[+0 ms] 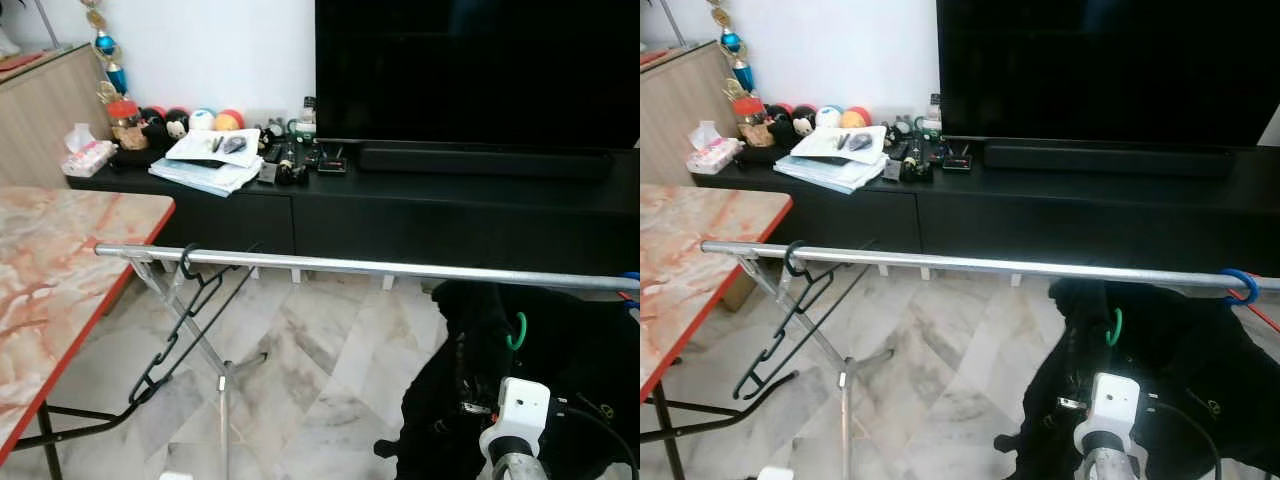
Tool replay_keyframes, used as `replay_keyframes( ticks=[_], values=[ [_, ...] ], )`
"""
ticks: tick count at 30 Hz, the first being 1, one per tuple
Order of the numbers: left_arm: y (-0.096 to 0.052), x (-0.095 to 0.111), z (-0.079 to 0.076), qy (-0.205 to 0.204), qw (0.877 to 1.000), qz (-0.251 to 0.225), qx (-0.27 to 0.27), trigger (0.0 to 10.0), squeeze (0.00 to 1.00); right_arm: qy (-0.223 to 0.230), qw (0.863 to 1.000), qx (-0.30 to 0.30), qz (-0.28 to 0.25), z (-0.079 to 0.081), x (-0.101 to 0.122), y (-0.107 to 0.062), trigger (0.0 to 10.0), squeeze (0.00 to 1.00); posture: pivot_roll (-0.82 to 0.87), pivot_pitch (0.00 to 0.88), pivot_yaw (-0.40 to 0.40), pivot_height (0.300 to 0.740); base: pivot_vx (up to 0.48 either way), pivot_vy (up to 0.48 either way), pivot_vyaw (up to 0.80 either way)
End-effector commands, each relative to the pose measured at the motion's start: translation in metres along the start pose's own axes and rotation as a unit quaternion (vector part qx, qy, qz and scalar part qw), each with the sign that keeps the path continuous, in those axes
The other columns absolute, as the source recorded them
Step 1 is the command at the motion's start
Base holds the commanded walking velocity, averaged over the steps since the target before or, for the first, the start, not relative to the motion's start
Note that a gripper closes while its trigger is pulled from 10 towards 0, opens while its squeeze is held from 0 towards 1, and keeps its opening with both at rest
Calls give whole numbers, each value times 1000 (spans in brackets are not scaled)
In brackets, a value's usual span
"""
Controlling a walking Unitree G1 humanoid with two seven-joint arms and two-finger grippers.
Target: Hang hanger
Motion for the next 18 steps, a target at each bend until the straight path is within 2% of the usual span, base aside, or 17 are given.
replay_keyframes(
  ticks=[1, 10, 18],
  values=[
    [-1, -6, 3, 1, 1000, 8, 4, 10000, 0, -2, 1000, 3, -24, 2, 12, 3, 10000, 0, 82, 20, 65, 740, 0, 0, 0],
    [-1, -4, 1, -14, 1000, 1, 3, 10000, 0, -8, 1000, 21, -19, 9, 11, 5, 10000, 0, 76, 7, 53, 740, 0, 0, 0],
    [0, -6, -4, -17, 1000, 4, 0, 10000, 0, -11, 1000, 22, -19, 8, 12, 5, 10000, 0, 66, 8, 52, 740, 0, 0, 0]
  ],
)
Point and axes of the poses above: a point about 5 cm out from each wrist's last joint towards the gripper, its own y axis pointing out of the wrist towards the gripper, its own x axis along the axis of the wrist's last joint, z = x × y, the point moved 6 cm from there along y, pointing out of the wrist towards the gripper, and after that the axes turned 9 degrees about -y, right-handed, at the moved point
